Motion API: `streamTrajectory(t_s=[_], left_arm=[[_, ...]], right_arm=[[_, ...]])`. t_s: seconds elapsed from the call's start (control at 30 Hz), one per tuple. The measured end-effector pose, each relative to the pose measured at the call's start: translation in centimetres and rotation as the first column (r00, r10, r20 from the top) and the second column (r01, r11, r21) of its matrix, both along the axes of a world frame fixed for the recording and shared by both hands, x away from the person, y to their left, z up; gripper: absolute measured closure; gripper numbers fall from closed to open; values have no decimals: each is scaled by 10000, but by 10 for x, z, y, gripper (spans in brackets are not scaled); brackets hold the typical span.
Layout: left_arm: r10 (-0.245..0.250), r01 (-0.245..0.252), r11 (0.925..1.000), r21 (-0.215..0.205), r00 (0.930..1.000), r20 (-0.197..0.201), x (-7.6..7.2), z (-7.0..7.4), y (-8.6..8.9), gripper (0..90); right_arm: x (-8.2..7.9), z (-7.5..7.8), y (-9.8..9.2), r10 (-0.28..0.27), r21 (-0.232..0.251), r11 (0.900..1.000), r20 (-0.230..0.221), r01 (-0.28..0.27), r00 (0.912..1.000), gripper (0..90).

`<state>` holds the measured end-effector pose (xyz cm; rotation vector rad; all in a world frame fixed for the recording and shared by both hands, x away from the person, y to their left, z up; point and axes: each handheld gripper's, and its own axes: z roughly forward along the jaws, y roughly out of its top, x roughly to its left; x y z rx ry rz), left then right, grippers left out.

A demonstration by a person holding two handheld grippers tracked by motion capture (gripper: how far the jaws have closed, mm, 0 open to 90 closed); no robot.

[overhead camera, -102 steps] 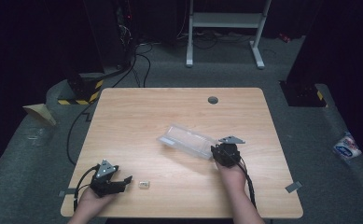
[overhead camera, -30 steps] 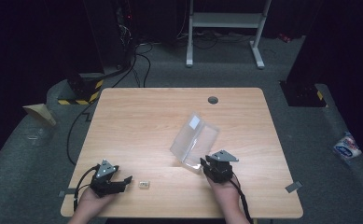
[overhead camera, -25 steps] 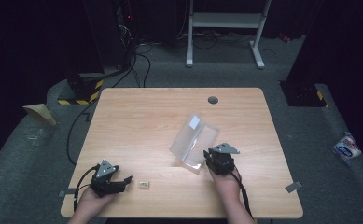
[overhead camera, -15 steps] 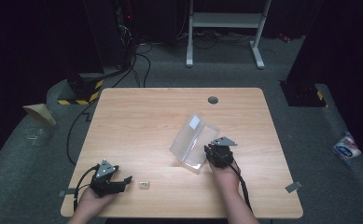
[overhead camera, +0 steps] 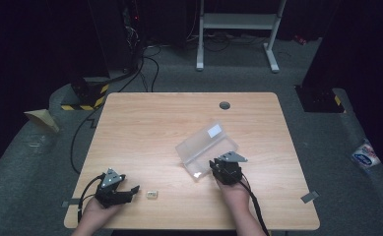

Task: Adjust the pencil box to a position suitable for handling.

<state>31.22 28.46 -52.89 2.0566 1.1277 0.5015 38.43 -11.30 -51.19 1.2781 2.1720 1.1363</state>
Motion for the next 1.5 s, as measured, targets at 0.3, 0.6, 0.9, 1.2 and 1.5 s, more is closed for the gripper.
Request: streamTrajectory(t_s=[0.3, 0.6, 0.9, 1.2, 1.5], left_arm=[[63, -64, 10000, -28, 10000, -33, -1, 0, -1, 256], [41, -41, 10000, -21, 10000, -13, -1, 0, -1, 255], [26, -26, 10000, 1, 10000, -27, -1, 0, -1, 254], [50, -50, 9999, -112, 10000, -56, -2, 0, 0, 251], [12, -14, 9999, -170, 10000, -87, -2, 0, 0, 250]], right_arm=[[-9, 8, -5, 102, 77, 9999, 402, -105, 9991, 684], [12, 8, -61, -1805, -380, 9826, 297, 1816, 9831, 554], [46, 11, -79, -2340, -244, 9719, 102, 2342, 9722, 510], [69, 5, -65, -2341, -651, 9707, -391, 2313, 9714, 602], [65, 1, -63, -2058, -1104, 9737, -493, 1995, 9773, 806]])
